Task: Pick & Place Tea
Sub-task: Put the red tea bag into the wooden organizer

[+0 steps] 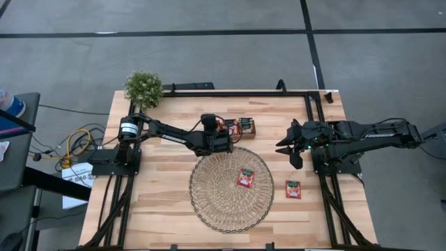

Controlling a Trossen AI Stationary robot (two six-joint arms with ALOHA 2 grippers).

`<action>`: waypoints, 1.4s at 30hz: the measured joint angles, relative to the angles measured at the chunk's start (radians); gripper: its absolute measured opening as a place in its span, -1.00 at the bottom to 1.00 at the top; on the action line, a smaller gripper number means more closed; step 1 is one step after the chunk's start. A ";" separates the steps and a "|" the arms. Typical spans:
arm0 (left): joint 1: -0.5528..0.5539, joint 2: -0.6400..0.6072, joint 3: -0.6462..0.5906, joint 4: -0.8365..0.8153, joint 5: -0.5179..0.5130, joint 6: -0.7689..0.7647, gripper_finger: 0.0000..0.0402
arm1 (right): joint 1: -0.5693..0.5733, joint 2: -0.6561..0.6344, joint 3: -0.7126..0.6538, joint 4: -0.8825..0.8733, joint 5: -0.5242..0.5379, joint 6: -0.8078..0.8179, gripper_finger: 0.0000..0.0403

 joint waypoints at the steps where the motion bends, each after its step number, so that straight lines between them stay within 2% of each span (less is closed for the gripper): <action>1: 0.000 0.000 0.000 0.000 0.000 0.000 -0.45 | 0.000 0.000 0.000 0.000 0.000 0.000 -0.44; 4: -0.004 0.000 0.000 0.000 -0.017 0.001 -0.31 | 0.000 0.000 0.000 0.000 0.000 0.000 -0.44; 6: -0.012 0.000 0.003 -0.002 -0.069 0.002 -0.25 | 0.000 0.000 0.000 0.000 0.000 0.000 -0.44; 9: -0.028 0.002 0.030 -0.013 -0.146 0.005 -0.22 | 0.000 0.000 0.000 0.000 0.000 0.000 -0.44; 11: -0.039 0.002 0.058 -0.025 -0.160 0.005 -0.21 | 0.000 0.000 0.000 0.000 0.000 0.000 -0.44; 13: -0.047 0.002 0.088 -0.036 -0.147 0.002 -0.21 | 0.000 0.000 0.000 0.000 0.000 0.000 -0.44; 17: -0.048 0.002 0.096 -0.046 -0.037 -0.027 -0.21 | 0.000 0.000 0.000 0.000 0.000 0.000 -0.44; 26: -0.046 0.002 0.096 -0.184 -0.076 -0.109 -0.21 | 0.000 0.000 0.000 0.000 -0.006 0.000 -0.44; 34: -0.051 0.001 0.100 -0.203 -0.100 -0.154 -0.21 | 0.000 0.000 0.000 0.000 -0.006 0.000 -0.44; 40: -0.114 -0.004 0.186 -0.327 -0.076 -0.180 -0.21 | 0.000 0.000 0.000 0.000 -0.006 0.000 -0.44; 42: -0.141 -0.004 0.224 -0.375 0.002 -0.230 -0.21 | 0.000 0.000 0.000 0.000 -0.007 0.000 -0.44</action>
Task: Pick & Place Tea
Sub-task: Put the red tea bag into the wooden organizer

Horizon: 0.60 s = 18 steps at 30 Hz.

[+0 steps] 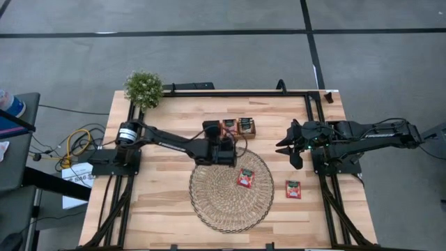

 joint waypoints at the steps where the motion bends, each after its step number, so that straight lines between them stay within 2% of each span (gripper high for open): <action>1: -0.013 -0.001 0.016 -0.016 0.067 -0.022 -0.21 | 0.000 0.000 0.000 0.000 0.000 0.000 -0.44; 4: -0.039 -0.002 0.025 -0.004 0.215 -0.036 -0.21 | 0.000 0.000 0.000 0.000 0.000 -0.001 -0.44; 12: -0.002 0.003 0.024 0.050 0.302 -0.051 -0.21 | 0.000 0.000 0.000 0.000 0.000 -0.001 -0.44; 16: 0.032 0.004 0.024 0.068 0.423 -0.036 -0.21 | 0.000 0.000 0.000 0.000 0.000 -0.001 -0.44; 18: 0.045 0.012 0.023 0.069 0.434 -0.042 -0.21 | 0.000 0.000 0.000 0.000 0.000 -0.001 -0.44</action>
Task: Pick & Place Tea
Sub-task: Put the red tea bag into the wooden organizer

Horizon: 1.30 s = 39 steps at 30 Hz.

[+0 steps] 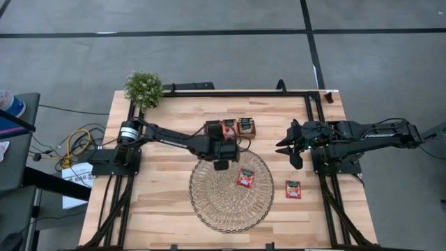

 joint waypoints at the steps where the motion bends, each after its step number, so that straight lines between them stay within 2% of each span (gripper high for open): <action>1: 0.004 0.003 -0.001 -0.002 -0.004 0.000 -0.21 | 0.000 0.000 0.000 0.000 0.000 0.000 -0.44; 17: 0.025 0.052 -0.001 0.020 -0.023 0.027 -0.21 | 0.000 0.000 0.000 0.000 0.000 -0.001 -0.44; 22: 0.024 0.073 -0.001 0.029 -0.096 0.047 -0.21 | 0.000 0.000 0.000 -0.003 -0.001 -0.001 -0.44; 39: 0.024 0.087 -0.001 0.035 -0.097 0.044 -0.21 | 0.000 0.000 0.000 0.000 -0.001 -0.002 -0.44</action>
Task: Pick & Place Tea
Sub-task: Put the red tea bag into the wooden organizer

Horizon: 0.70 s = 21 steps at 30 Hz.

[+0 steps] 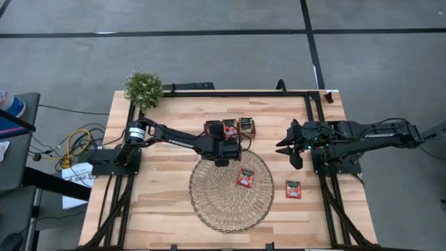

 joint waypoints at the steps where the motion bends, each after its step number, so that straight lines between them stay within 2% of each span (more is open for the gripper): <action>1: 0.000 0.005 0.000 -0.005 0.002 0.002 -0.21 | 0.000 0.000 0.000 0.000 0.000 0.000 -0.44; 10: 0.000 0.019 0.000 -0.008 -0.037 0.015 -0.21 | 0.000 0.000 0.000 0.000 0.000 -0.007 -0.44; 16: 0.000 0.017 0.000 -0.010 -0.025 -0.004 -0.22 | 0.000 0.000 0.000 0.000 0.000 -0.016 -0.44; 21: 0.000 0.016 0.000 -0.010 -0.041 -0.039 -0.37 | 0.000 0.000 0.000 0.000 0.000 -0.016 -0.44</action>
